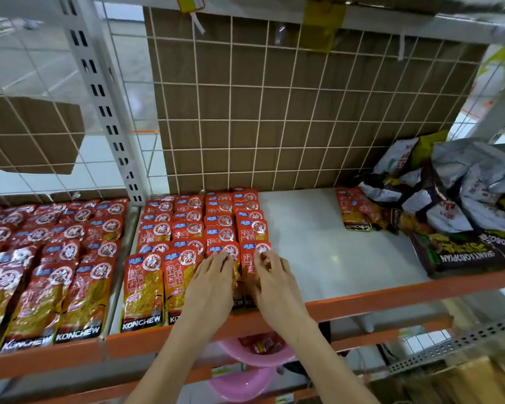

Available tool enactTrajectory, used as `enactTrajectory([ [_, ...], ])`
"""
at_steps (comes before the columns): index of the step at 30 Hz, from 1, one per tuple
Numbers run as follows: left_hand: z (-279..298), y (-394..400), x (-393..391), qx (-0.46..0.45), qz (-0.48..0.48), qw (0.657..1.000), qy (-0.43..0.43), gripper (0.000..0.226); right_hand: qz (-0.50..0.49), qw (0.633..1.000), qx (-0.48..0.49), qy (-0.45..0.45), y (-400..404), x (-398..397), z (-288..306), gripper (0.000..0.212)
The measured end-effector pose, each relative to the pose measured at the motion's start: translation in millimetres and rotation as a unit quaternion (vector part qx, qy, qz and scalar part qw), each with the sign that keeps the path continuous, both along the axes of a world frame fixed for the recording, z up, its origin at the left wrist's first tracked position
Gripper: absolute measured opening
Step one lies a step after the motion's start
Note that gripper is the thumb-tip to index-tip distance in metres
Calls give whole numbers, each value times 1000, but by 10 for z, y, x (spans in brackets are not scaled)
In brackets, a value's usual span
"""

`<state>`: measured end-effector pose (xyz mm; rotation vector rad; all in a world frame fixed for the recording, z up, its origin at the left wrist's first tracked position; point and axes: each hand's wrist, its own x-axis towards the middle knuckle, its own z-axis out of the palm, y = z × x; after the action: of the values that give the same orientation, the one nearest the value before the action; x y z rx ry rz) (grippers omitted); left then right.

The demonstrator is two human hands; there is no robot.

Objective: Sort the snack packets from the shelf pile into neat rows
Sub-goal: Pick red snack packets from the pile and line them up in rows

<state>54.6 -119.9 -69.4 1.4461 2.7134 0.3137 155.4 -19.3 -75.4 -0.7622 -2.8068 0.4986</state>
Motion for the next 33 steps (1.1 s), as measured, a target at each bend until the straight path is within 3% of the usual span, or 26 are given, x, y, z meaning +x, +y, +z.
enactTrajectory([
  [2, 58, 32, -14, 11, 7, 1000, 6, 56, 2, 1000, 10, 13, 29, -16, -38, 53],
  [7, 247, 157, 57, -68, 23, 997, -1, 48, 23, 1000, -2, -13, 108, -4, -3, 60],
  [10, 441, 290, 65, -87, 49, 995, 10, 34, 56, 997, -47, 30, 274, 98, 99, 59],
  [14, 682, 786, 136, -32, 25, 998, 44, 33, -49, 993, 12, 109, 870, 313, 152, 38],
  [21, 686, 2211, 590, -9, -84, 993, 86, 35, -197, 977, 77, 0, 2203, 830, 338, 39],
  [24, 580, 2716, 709, -21, -87, 993, 82, 37, -193, 976, 90, -41, 2633, 936, 352, 36],
  [30, 417, 3251, 762, -134, -73, 981, 117, 38, -136, 979, 88, -126, 3137, 886, 315, 40],
  [33, 315, 3408, 760, -148, -43, 985, 80, 53, -112, 979, 85, -146, 3289, 806, 224, 36],
])
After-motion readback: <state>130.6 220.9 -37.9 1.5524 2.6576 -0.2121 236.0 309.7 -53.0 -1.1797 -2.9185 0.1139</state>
